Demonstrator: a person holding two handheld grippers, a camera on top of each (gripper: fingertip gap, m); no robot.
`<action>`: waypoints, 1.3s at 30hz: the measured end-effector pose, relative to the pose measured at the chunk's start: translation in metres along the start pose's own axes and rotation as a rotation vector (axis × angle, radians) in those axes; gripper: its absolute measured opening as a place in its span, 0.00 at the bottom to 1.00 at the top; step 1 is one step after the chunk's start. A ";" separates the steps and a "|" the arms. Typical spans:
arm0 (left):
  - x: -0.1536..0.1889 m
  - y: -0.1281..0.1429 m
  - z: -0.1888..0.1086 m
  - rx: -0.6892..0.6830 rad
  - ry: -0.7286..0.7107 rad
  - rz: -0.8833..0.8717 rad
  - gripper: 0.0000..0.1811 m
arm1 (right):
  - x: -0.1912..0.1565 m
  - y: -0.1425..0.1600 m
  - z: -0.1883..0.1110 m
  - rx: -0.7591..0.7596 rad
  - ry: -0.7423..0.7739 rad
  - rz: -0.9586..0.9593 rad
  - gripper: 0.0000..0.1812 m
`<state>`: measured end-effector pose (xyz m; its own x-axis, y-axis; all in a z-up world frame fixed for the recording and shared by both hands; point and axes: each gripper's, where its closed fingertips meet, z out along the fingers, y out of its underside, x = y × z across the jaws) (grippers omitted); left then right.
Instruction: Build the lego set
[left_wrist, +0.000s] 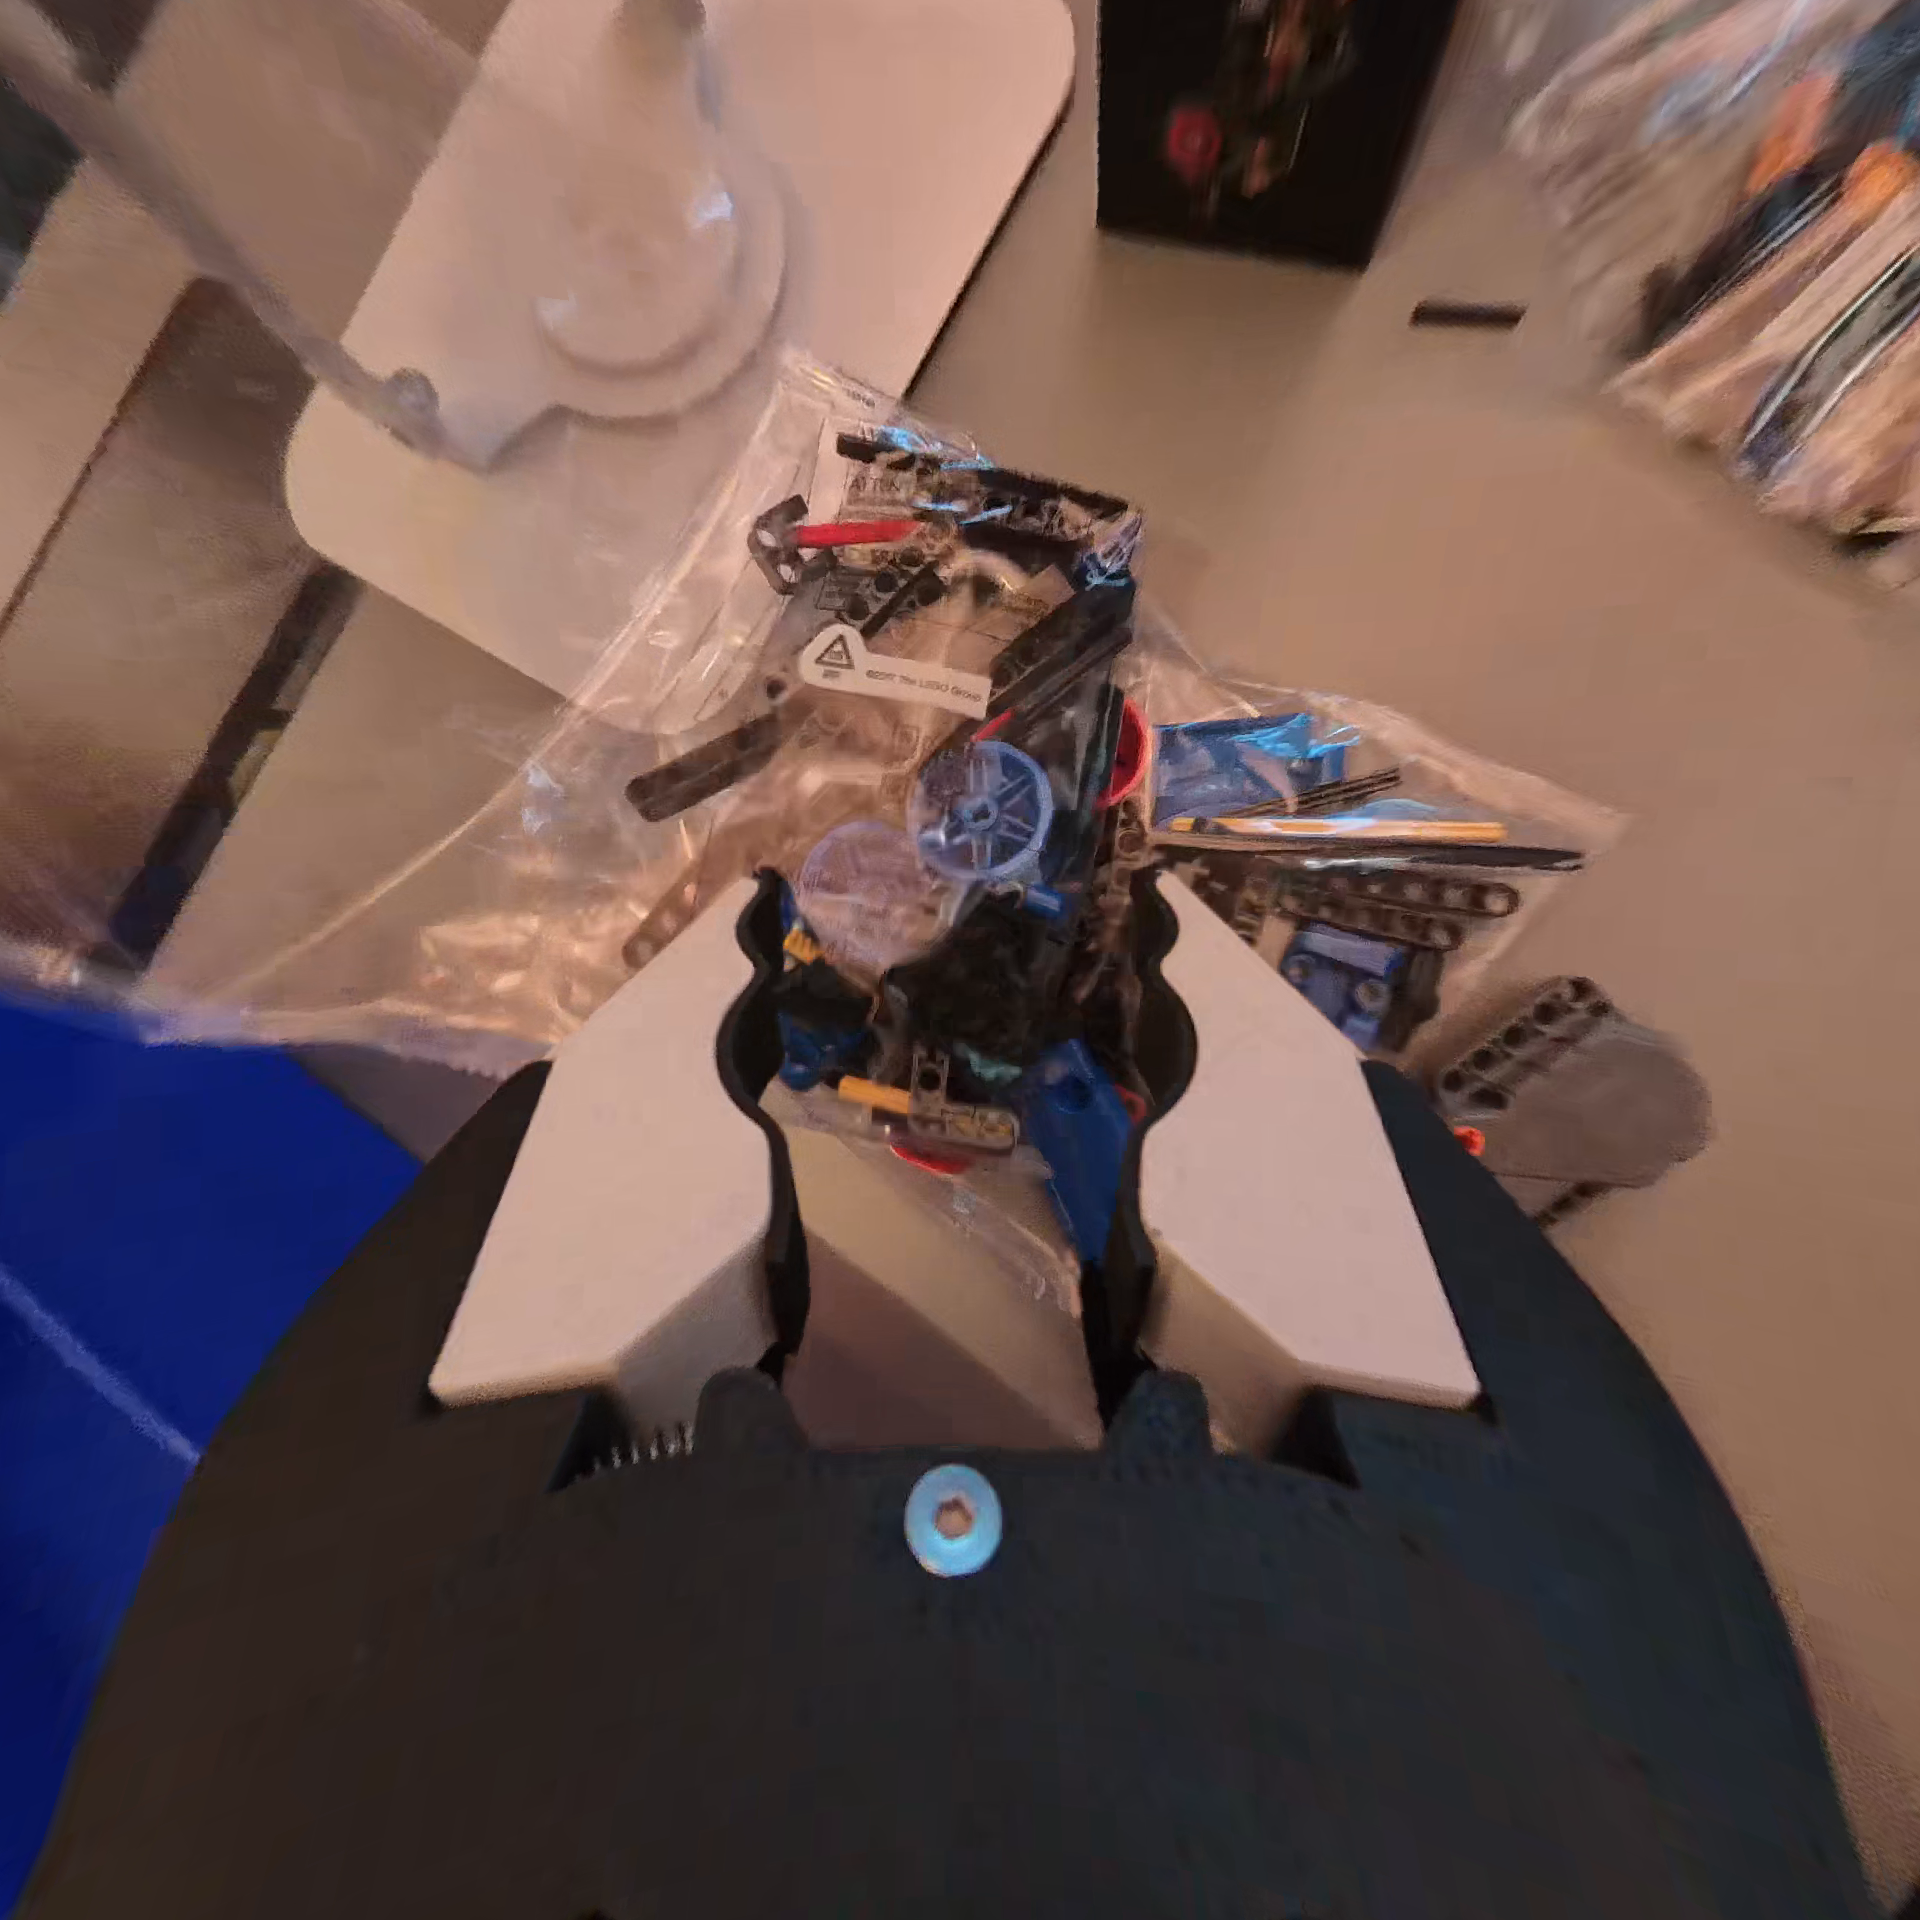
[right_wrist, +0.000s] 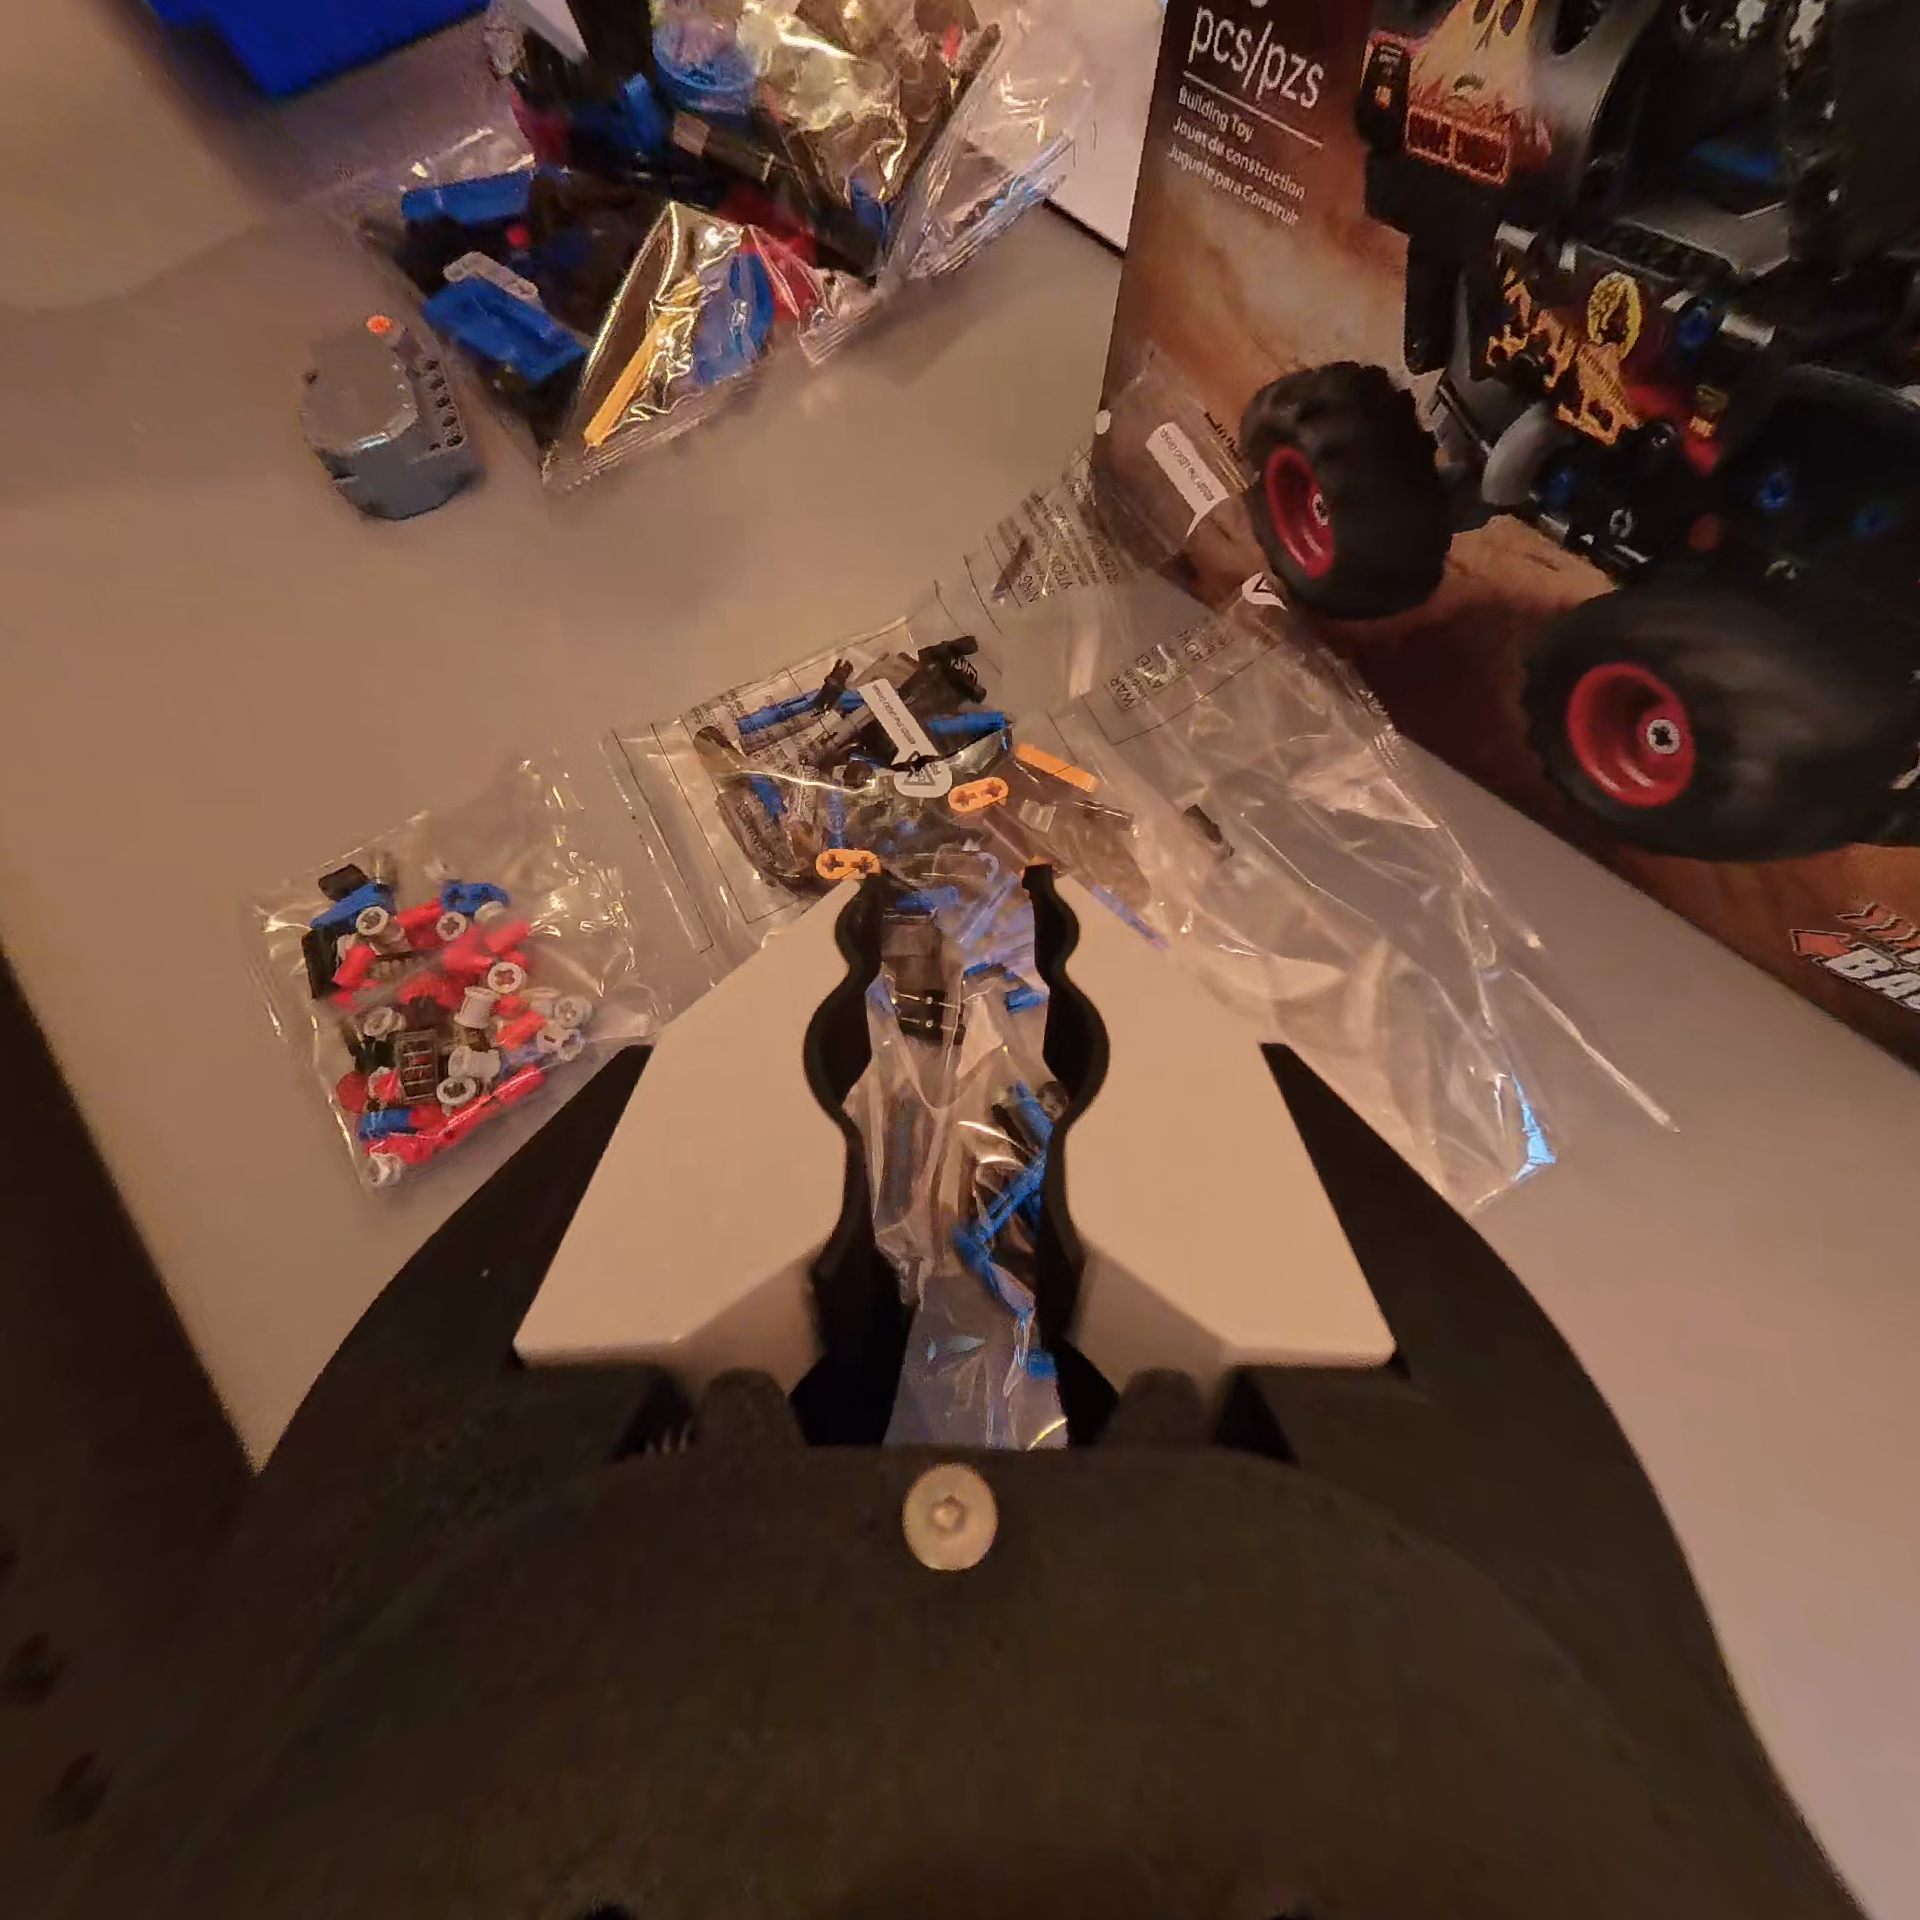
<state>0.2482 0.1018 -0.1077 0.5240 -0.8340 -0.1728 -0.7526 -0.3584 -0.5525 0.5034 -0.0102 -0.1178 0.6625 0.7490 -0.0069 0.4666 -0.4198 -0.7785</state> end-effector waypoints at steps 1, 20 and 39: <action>0.003 0.000 0.008 -0.039 -0.002 0.035 0.35 | 0.000 0.000 0.000 0.005 0.000 -0.002 0.14; 0.004 -0.017 -0.003 0.035 -0.370 0.403 0.10 | 0.009 0.009 -0.004 0.024 -0.002 0.016 0.11; -0.054 -0.008 -0.178 0.153 -0.666 0.508 0.10 | 0.008 0.012 -0.003 0.022 -0.020 0.020 0.10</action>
<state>0.1546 0.0753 0.0516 0.2982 -0.4400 -0.8471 -0.9229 0.0934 -0.3734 0.5160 -0.0106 -0.1254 0.6600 0.7504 -0.0348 0.4399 -0.4236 -0.7919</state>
